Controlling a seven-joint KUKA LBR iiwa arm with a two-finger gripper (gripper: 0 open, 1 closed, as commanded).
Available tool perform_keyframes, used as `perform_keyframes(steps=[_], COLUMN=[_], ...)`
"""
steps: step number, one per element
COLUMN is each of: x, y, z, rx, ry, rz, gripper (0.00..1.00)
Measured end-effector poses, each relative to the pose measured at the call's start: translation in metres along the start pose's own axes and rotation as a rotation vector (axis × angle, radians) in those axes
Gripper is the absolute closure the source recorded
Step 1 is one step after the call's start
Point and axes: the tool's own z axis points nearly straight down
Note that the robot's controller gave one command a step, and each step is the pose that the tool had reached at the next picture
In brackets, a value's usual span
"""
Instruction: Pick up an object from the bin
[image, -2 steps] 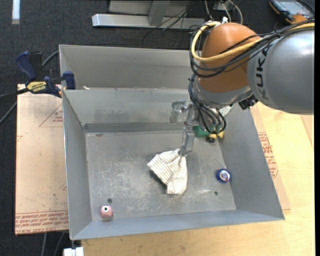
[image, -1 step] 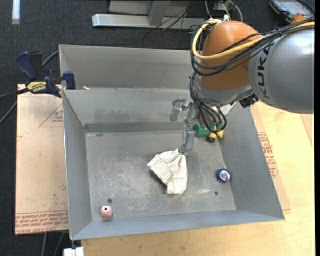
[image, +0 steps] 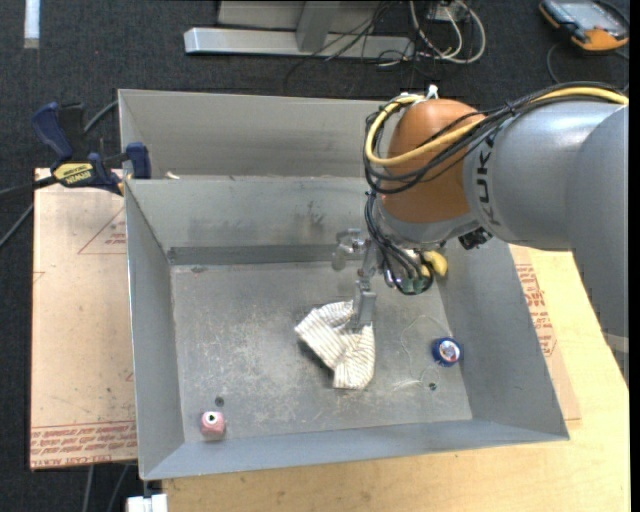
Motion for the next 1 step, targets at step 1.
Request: perform_keyframes(steps=[1], x=[0.0346], y=[0.0022], z=[0.0393], rx=[-0.001], ry=[0.001], rz=[-0.091], gripper=[0.0])
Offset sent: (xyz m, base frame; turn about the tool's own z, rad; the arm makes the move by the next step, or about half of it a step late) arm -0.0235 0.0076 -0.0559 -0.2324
